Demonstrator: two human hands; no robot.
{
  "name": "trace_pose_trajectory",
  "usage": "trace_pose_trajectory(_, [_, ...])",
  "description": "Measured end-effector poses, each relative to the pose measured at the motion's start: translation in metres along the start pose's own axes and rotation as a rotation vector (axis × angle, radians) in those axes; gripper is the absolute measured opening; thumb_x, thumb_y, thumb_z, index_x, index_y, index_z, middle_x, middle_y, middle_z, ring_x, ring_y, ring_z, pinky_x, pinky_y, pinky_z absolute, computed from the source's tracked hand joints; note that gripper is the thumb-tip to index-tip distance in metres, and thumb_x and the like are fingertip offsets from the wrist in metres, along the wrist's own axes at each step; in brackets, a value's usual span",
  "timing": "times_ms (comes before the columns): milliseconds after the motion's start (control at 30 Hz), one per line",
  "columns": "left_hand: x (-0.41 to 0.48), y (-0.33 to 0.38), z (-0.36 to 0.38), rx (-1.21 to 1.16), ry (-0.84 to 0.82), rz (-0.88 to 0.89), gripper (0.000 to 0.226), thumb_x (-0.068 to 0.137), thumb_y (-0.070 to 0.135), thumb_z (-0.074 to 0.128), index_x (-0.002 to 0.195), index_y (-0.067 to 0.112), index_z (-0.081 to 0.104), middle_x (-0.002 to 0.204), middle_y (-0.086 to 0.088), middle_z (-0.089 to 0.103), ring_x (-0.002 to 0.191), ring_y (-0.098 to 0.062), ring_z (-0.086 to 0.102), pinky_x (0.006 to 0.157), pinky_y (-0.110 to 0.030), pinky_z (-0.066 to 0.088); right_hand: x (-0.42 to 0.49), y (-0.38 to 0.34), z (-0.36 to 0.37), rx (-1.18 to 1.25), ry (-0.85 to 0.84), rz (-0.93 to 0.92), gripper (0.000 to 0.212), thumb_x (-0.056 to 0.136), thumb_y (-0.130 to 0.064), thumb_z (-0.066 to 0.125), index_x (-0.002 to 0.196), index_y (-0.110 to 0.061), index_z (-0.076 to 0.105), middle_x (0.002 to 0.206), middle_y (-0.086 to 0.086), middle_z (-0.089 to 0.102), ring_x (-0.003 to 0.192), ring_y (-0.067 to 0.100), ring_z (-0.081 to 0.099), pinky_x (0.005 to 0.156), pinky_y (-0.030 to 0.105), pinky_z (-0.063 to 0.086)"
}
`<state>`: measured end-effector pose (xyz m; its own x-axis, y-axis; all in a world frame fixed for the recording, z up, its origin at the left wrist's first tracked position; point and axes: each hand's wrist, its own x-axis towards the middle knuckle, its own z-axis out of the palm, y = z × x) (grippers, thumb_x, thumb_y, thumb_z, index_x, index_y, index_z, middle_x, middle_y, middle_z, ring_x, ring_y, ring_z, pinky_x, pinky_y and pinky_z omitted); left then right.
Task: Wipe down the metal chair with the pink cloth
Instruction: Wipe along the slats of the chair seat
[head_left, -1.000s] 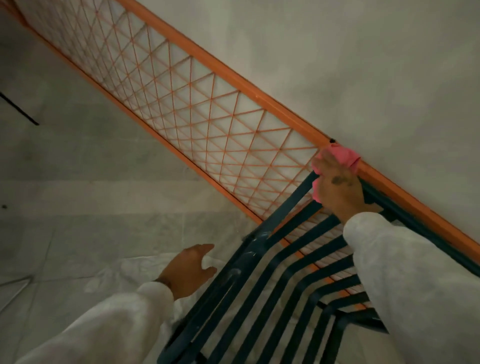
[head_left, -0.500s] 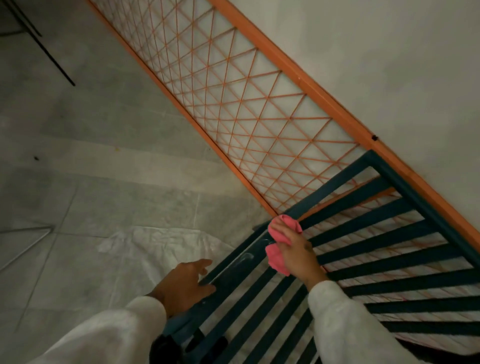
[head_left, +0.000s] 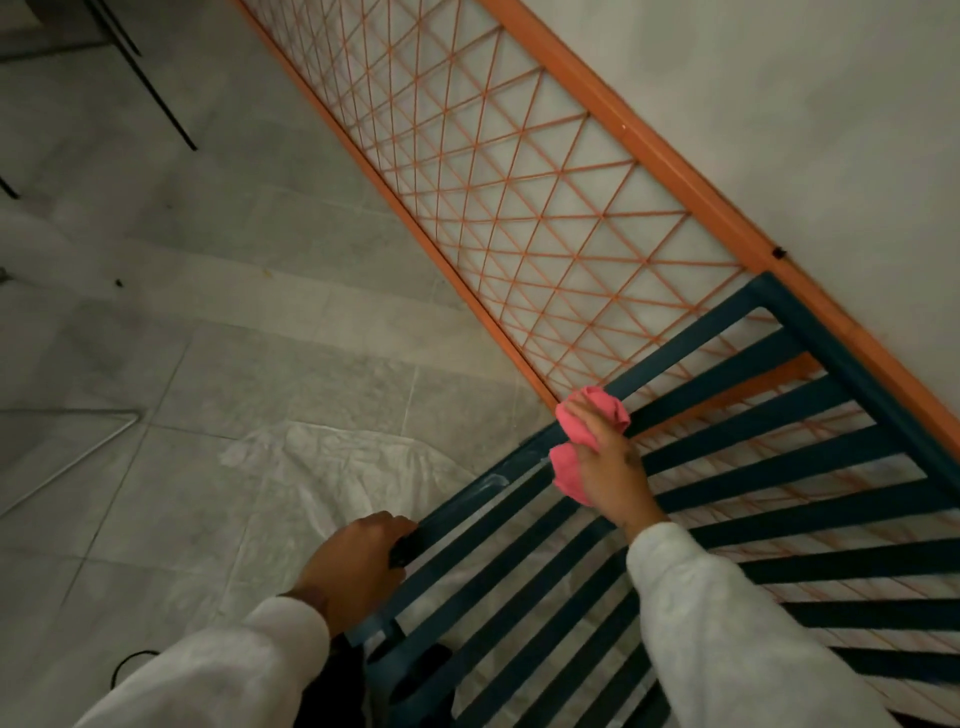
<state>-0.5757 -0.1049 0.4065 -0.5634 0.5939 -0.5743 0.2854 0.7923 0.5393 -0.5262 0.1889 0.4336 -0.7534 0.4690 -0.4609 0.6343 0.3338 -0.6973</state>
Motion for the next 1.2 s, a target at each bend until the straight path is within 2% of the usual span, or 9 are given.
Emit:
trace_pose_trajectory(133, [-0.001, 0.002, 0.003, 0.000, 0.031, -0.019, 0.042, 0.088, 0.021, 0.062, 0.129, 0.028, 0.055, 0.116, 0.004, 0.063, 0.102, -0.010, 0.062, 0.091, -0.024, 0.051, -0.029, 0.006, 0.036, 0.081, -0.212, 0.038, 0.031, 0.101, -0.016, 0.047, 0.124, -0.032, 0.062, 0.123, -0.013, 0.058, 0.103, -0.005, 0.056, 0.079, 0.012, 0.045])
trace_pose_trajectory(233, [-0.002, 0.002, 0.003, 0.002, 0.044, -0.022, 0.042, 0.089, 0.021, 0.063, 0.129, 0.027, 0.055, 0.117, 0.004, 0.063, 0.103, -0.011, 0.062, 0.091, -0.024, 0.051, -0.028, 0.006, 0.029, 0.008, -0.316, -0.034, 0.046, 0.100, -0.003, 0.043, 0.129, -0.034, 0.058, 0.140, -0.018, 0.049, 0.125, -0.002, 0.045, 0.098, 0.013, 0.033])
trace_pose_trajectory(467, [-0.003, 0.002, 0.006, 0.023, 0.070, -0.027, 0.042, 0.089, 0.023, 0.062, 0.129, 0.029, 0.054, 0.117, 0.005, 0.063, 0.103, -0.013, 0.062, 0.092, -0.029, 0.052, -0.002, 0.009, -0.009, 0.017, -0.030, -0.056, 0.049, 0.100, -0.002, 0.040, 0.133, -0.037, 0.055, 0.142, -0.010, 0.041, 0.127, 0.012, 0.044, 0.092, 0.022, 0.042])
trace_pose_trajectory(600, [-0.002, 0.002, 0.006, 0.016, 0.070, -0.029, 0.042, 0.088, 0.022, 0.064, 0.129, 0.026, 0.056, 0.115, 0.003, 0.064, 0.101, -0.015, 0.063, 0.092, -0.031, 0.053, -0.036, 0.015, 0.050, 0.036, -0.076, -0.002, 0.039, 0.099, -0.018, 0.052, 0.127, -0.045, 0.056, 0.133, -0.007, 0.045, 0.107, 0.011, 0.054, 0.071, 0.023, 0.052])
trace_pose_trajectory(733, [-0.001, 0.002, 0.004, 0.010, 0.058, -0.039, 0.041, 0.088, 0.022, 0.065, 0.127, 0.028, 0.056, 0.114, 0.003, 0.065, 0.101, -0.014, 0.063, 0.091, -0.030, 0.053, -0.067, 0.018, 0.083, 0.002, -0.268, -0.141, 0.059, 0.099, -0.003, 0.041, 0.131, -0.051, 0.052, 0.142, -0.033, 0.035, 0.133, -0.002, 0.035, 0.111, 0.027, 0.032])
trace_pose_trajectory(833, [-0.002, 0.002, 0.005, 0.021, 0.058, -0.044, 0.043, 0.088, 0.021, 0.064, 0.129, 0.028, 0.054, 0.115, 0.003, 0.064, 0.101, -0.014, 0.063, 0.092, -0.032, 0.053, -0.052, 0.016, 0.056, -0.078, -0.392, -0.195, 0.059, 0.099, -0.001, 0.041, 0.138, -0.044, 0.047, 0.141, -0.027, 0.042, 0.133, 0.000, 0.039, 0.114, 0.029, 0.030])
trace_pose_trajectory(967, [-0.002, 0.002, 0.007, 0.034, 0.067, -0.036, 0.045, 0.088, 0.021, 0.063, 0.132, 0.026, 0.053, 0.118, 0.002, 0.064, 0.102, -0.016, 0.063, 0.092, -0.033, 0.053, -0.009, 0.015, 0.002, -0.174, -0.163, -0.112, 0.046, 0.099, -0.006, 0.046, 0.139, -0.028, 0.049, 0.112, -0.001, 0.054, 0.096, 0.011, 0.059, 0.077, 0.025, 0.052])
trace_pose_trajectory(1067, [-0.003, 0.002, 0.008, 0.039, 0.077, -0.030, 0.046, 0.089, 0.022, 0.062, 0.134, 0.026, 0.051, 0.119, 0.002, 0.063, 0.105, -0.015, 0.062, 0.094, -0.032, 0.052, 0.011, 0.024, -0.005, -0.459, 0.086, -0.278, 0.060, 0.090, 0.003, 0.059, 0.143, -0.021, 0.046, 0.140, 0.005, 0.051, 0.124, 0.017, 0.050, 0.102, 0.035, 0.046])
trace_pose_trajectory(1200, [-0.004, 0.003, 0.008, 0.034, 0.087, -0.032, 0.046, 0.090, 0.021, 0.061, 0.134, 0.027, 0.051, 0.118, 0.003, 0.063, 0.104, -0.015, 0.061, 0.094, -0.032, 0.051, -0.018, 0.027, 0.054, -0.342, 0.062, -0.198, 0.065, 0.091, -0.005, 0.059, 0.145, -0.033, 0.036, 0.145, 0.007, 0.045, 0.120, 0.018, 0.055, 0.095, 0.034, 0.053])
